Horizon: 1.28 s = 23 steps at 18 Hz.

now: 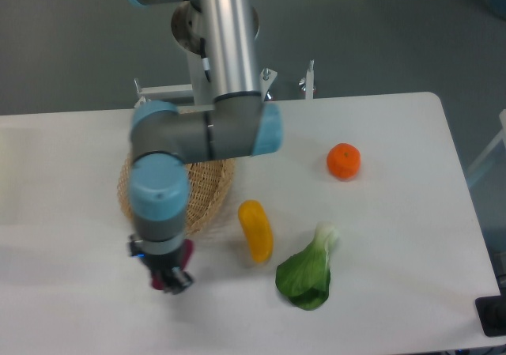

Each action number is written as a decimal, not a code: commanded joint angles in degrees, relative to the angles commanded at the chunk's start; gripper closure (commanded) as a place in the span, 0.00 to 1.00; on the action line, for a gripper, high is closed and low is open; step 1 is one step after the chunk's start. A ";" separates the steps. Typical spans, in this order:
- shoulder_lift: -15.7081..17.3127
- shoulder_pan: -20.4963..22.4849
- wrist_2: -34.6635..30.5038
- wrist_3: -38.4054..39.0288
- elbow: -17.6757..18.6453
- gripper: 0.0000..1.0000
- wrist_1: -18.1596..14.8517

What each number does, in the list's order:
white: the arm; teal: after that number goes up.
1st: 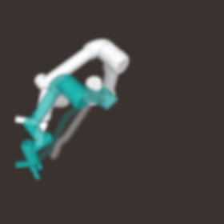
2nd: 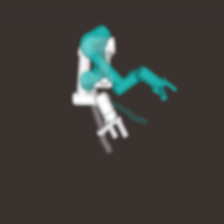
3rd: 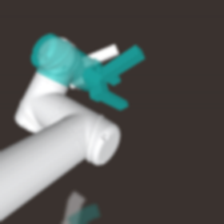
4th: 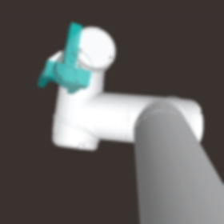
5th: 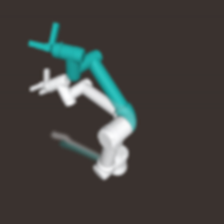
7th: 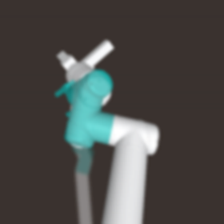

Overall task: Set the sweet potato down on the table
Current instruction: 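Carry the held sweet potato past the bok choy and wicker basket, then lower the sweet potato onto the table and open the gripper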

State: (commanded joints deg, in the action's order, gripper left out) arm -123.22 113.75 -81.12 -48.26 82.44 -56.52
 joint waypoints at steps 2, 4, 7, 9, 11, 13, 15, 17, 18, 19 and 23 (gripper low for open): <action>-1.05 -2.90 0.00 2.28 -0.27 0.71 4.02; -2.72 -5.37 -0.09 3.61 -0.53 0.70 8.16; -3.17 -7.83 -0.09 3.61 0.17 0.66 8.35; -2.82 -8.98 -0.17 3.61 0.78 0.64 8.35; -2.12 -9.24 -0.35 3.52 1.66 0.61 8.26; -1.68 -9.33 -0.44 3.61 2.19 0.43 8.18; -1.67 -9.33 -0.70 3.52 2.63 0.41 8.18; -1.76 -9.33 -0.79 3.35 3.33 0.38 8.18; -1.68 -9.33 -0.79 3.17 3.51 0.30 8.26; -1.33 -9.33 -0.70 3.17 3.69 0.24 8.26; 0.60 -9.24 -1.05 3.44 1.68 0.00 8.62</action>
State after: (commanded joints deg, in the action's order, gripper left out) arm -122.61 104.50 -82.18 -44.82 84.12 -47.90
